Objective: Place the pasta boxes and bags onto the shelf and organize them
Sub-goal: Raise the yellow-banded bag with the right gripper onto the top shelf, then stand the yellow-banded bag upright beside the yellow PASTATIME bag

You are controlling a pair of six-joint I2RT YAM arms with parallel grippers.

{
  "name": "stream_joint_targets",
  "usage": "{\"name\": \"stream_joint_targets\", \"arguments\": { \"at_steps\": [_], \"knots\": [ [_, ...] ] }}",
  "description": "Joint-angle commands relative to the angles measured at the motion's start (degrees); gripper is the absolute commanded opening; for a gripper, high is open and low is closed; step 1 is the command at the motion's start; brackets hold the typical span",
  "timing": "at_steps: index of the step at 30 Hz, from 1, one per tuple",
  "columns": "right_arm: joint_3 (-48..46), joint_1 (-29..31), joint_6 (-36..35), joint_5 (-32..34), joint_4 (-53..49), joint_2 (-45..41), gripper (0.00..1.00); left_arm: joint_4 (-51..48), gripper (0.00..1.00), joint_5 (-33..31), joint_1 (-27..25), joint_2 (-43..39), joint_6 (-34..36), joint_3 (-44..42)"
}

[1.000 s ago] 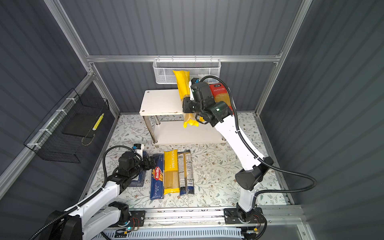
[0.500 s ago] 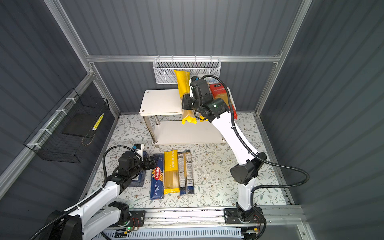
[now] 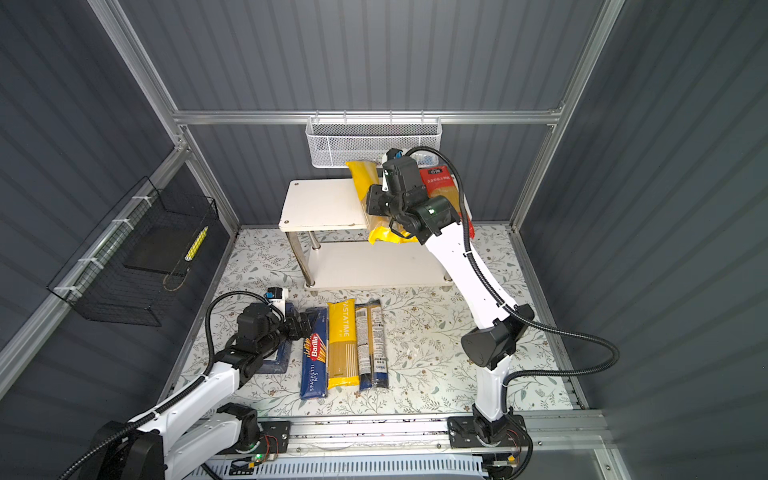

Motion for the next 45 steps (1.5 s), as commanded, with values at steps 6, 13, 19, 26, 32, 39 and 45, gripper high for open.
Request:
{"name": "stream_joint_targets", "arguments": {
  "at_steps": [6,13,19,26,32,39,45],
  "knots": [
    [0.55,-0.22,0.55,1.24,5.63,-2.4,0.34,0.71,0.99,0.6,-0.36,0.13,0.93,0.17],
    [1.1,0.28,-1.57,0.13,0.84,-5.15,0.46,0.79,0.99,0.6,-0.36,0.13,0.9,0.14],
    [-0.04,1.13,-6.43,-4.02,-10.82,-8.54,0.64,0.79,0.99,0.66,-0.36,0.14,0.89,0.18],
    [-13.59,4.29,-10.59,-1.84,-9.88,-16.4,0.75,0.71,0.99,0.63,-0.36,-0.04,0.95,0.11],
    [-15.81,4.51,-14.45,-0.56,-9.2,-16.38,0.79,0.88,0.99,0.77,-0.36,-0.22,0.88,-0.04],
    [-13.94,5.43,-16.09,3.34,-10.99,-14.59,0.8,0.52,0.99,0.25,-0.36,-0.65,0.93,-0.08],
    [-14.39,5.93,-17.05,7.59,-12.08,-14.75,0.82,0.71,0.99,0.68,-0.36,-0.02,0.88,0.16]
  ]
}}
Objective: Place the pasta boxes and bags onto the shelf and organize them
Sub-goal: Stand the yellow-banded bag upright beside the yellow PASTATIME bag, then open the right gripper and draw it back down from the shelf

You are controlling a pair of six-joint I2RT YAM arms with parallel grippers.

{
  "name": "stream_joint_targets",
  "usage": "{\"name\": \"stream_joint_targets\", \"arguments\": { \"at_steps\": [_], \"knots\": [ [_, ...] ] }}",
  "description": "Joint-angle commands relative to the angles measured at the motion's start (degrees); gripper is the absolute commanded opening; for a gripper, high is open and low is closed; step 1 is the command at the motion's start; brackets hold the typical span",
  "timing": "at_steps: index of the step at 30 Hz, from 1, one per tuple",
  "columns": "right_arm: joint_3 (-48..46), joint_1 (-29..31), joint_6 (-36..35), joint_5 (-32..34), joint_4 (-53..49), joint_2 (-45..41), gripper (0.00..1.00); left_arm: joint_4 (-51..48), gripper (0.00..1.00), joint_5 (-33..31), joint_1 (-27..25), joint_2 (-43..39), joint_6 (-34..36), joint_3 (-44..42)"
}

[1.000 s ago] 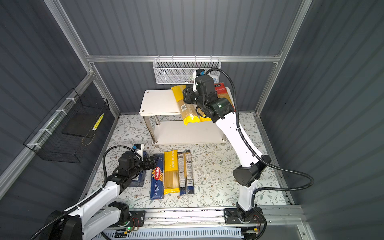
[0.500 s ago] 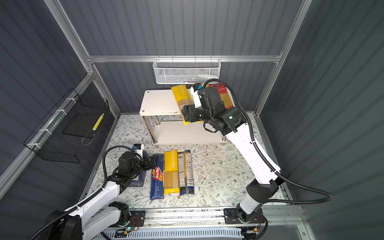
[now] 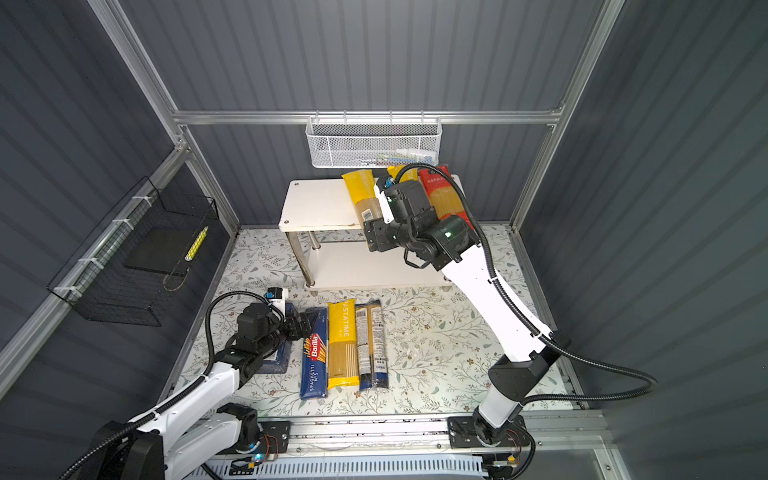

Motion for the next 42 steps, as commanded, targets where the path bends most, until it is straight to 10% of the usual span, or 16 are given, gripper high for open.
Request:
{"name": "stream_joint_targets", "arguments": {
  "at_steps": [1,42],
  "knots": [
    [0.5,0.22,-1.38,3.31,-1.41,-0.33,0.81,0.71,0.99,0.64,-0.37,0.02,0.94,0.15],
    [-3.19,11.01,-0.36,-10.94,-0.6,-7.46,0.82,0.62,0.99,0.2,-0.36,0.11,0.82,0.11]
  ]
}}
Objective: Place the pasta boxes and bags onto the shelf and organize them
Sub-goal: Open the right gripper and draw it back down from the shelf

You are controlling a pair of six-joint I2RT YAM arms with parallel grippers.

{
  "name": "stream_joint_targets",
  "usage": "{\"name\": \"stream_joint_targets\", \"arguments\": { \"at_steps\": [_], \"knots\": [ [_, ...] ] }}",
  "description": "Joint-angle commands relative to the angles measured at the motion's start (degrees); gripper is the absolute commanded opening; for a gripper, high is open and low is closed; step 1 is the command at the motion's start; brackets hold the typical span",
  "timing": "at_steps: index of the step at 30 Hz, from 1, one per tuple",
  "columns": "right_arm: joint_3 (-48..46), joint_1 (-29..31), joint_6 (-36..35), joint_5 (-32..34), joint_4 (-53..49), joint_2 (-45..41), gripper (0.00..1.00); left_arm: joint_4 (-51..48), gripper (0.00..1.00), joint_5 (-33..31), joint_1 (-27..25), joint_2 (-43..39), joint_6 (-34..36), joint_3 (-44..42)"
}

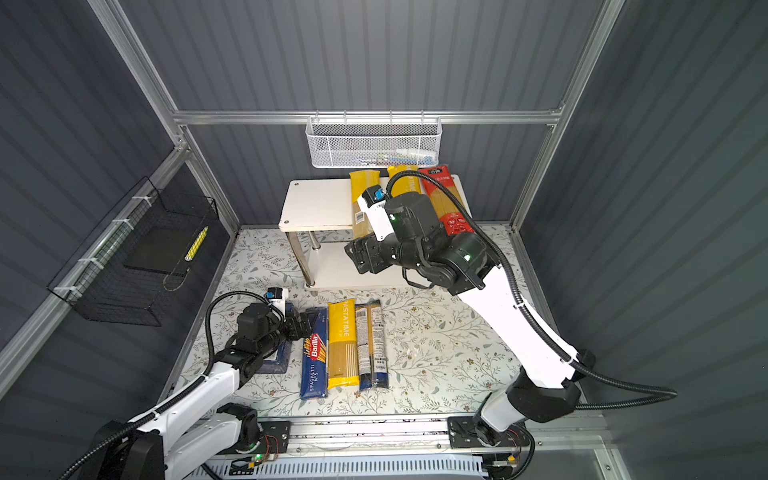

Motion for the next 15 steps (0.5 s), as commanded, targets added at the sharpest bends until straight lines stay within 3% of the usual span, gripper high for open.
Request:
{"name": "stream_joint_targets", "arguments": {
  "at_steps": [1,7,15],
  "knots": [
    [-2.07,2.01,-1.97,-3.32,1.02,0.89,0.82,0.62,0.99,0.02,-0.36,0.12,0.84,0.12],
    [-2.36,3.88,-3.41,-4.63,4.95,4.95,0.83,0.44,0.99,-0.24,-0.39,0.32,0.93,0.27],
    [-2.93,4.18,-3.9,-2.03,2.29,4.94,0.85,0.07,0.99,-0.72,-0.36,-0.02,0.92,0.26]
  ]
}}
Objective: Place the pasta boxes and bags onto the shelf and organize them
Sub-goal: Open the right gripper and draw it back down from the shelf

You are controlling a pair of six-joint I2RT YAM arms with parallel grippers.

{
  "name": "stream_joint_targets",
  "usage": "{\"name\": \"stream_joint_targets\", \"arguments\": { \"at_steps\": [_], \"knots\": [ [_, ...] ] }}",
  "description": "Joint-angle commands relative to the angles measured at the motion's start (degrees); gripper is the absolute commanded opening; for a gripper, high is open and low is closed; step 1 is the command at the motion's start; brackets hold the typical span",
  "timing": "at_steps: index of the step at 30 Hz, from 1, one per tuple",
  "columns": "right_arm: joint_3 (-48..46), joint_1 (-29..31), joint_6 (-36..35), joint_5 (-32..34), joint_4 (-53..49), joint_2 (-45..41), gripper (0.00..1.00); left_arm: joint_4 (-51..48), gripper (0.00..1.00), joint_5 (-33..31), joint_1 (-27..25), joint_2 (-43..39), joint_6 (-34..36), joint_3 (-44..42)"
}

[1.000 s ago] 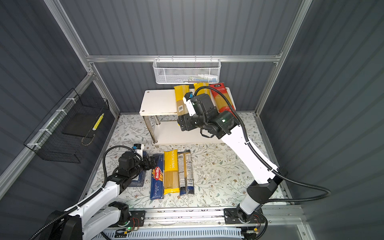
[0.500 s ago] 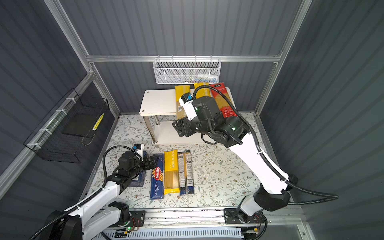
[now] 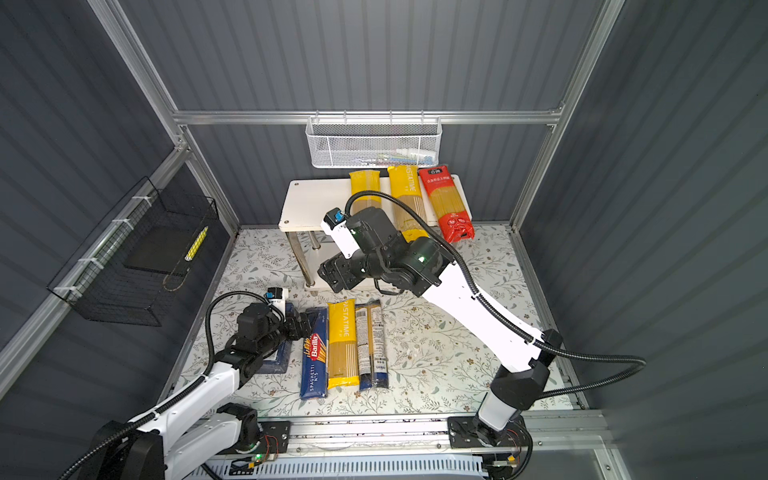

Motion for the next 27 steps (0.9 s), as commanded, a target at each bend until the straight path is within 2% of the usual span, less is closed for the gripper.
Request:
{"name": "stream_joint_targets", "arguments": {
  "at_steps": [1,7,27],
  "knots": [
    [-1.29,0.25,-1.0,1.16,-0.31,-2.2,0.85,-0.29,0.99,-1.04,-0.36,-0.05,1.0,0.4],
    [-3.89,0.2,-0.01,-1.86,4.41,-0.7,0.85,0.18,0.99,-0.68,-0.36,-0.16,0.91,0.17],
    [5.31,-1.9,-2.08,1.1,5.6,9.45,0.85,0.23,0.99,-0.32,-0.36,-0.42,0.83,0.11]
  ]
}}
